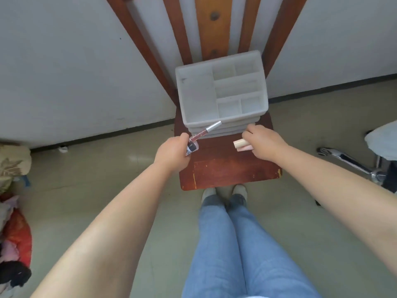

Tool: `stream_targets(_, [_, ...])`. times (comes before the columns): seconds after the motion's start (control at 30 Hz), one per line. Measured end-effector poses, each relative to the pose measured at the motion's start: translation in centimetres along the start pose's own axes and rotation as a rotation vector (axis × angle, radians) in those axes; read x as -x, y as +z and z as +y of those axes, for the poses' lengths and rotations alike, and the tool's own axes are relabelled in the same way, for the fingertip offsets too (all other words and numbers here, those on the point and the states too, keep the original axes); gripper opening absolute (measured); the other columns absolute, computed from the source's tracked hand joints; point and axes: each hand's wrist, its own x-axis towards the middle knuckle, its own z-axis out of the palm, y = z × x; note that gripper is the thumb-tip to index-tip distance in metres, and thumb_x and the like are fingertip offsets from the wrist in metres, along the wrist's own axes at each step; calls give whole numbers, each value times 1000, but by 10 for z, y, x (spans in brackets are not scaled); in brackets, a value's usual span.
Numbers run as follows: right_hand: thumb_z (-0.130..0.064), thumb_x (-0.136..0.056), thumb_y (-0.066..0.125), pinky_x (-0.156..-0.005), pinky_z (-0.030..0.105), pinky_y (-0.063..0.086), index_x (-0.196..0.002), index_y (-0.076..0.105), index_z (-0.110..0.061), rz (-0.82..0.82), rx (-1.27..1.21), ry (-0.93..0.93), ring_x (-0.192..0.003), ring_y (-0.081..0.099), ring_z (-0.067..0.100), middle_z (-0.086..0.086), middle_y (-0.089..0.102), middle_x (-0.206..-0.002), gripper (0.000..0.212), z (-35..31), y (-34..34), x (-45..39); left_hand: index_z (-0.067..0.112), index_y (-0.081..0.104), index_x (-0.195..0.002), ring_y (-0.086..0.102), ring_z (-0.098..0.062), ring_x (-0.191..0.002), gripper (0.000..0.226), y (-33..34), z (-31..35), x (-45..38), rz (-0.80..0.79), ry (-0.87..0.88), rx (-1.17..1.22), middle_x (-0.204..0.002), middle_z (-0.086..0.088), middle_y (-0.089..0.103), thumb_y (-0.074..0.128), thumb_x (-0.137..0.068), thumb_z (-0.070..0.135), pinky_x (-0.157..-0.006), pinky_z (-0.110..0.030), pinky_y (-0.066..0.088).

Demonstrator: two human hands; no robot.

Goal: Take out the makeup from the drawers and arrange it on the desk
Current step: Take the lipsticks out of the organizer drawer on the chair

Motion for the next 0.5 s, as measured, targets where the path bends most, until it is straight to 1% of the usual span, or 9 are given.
stream_targets(0.07, [1,-80,51,-58,33,33,-109,48,-4,49,42,109,-89,49,30,15,42,-114,29,11,-15,31,9,40,-91,46,-31,-89,13,-21,24,-16,17,143,-109,-93,-12,55,49,-82,9,-61,-32,33])
stream_targets(0.1, [0,-80,51,-57,32,32,-109,47,-4,63,63,176,-86,50,30,15,41,-113,29,14,-22,48,7,42,-95,47,-31,-94,15,-30,40,-23,17,223,-175,-97,-14,57,49,-81,7,-63,-32,33])
stream_targets(0.17, [-4,-82,50,-59,32,30,-110,47,-5,88,84,320,-82,52,29,15,42,-113,29,19,-34,88,7,43,-98,46,-32,-97,18,-44,78,-32,18,390,-299,-99,-16,57,48,-81,5,-64,-33,33])
stream_targets(0.27, [-2,-81,48,-69,33,28,-112,47,-3,151,78,553,-84,55,31,16,44,-114,30,15,-48,155,8,45,-103,48,-31,-98,21,-59,144,-28,56,637,-455,-100,-14,59,48,-83,7,-66,-33,33])
stream_targets(0.37, [0,-79,48,-76,37,31,-112,47,-3,263,30,859,-88,54,33,17,46,-113,33,-2,-56,232,8,45,-106,49,-30,-100,27,-65,223,0,100,905,-581,-103,-11,59,48,-80,2,-70,-31,29])
stream_targets(0.43, [-1,-77,53,-78,37,33,-113,48,-3,327,-11,1065,-91,54,33,16,48,-112,36,-22,-56,284,9,45,-107,49,-29,-100,29,-61,274,35,138,1099,-656,-102,-10,60,49,-79,0,-72,-30,28])
stream_targets(0.47, [-1,-72,61,-76,36,37,-109,52,-3,357,16,1153,-87,57,32,16,52,-107,38,-36,-55,310,9,45,-108,48,-29,-100,31,-57,297,58,154,1193,-695,-102,-10,59,49,-79,0,-73,-30,28])
stream_targets(0.5, [0,-59,71,-69,33,42,-97,58,-2,399,68,1236,-74,61,30,17,58,-94,40,-52,-52,338,9,45,-109,48,-28,-101,33,-50,319,82,167,1282,-727,-103,-10,59,49,-79,-1,-74,-31,30])
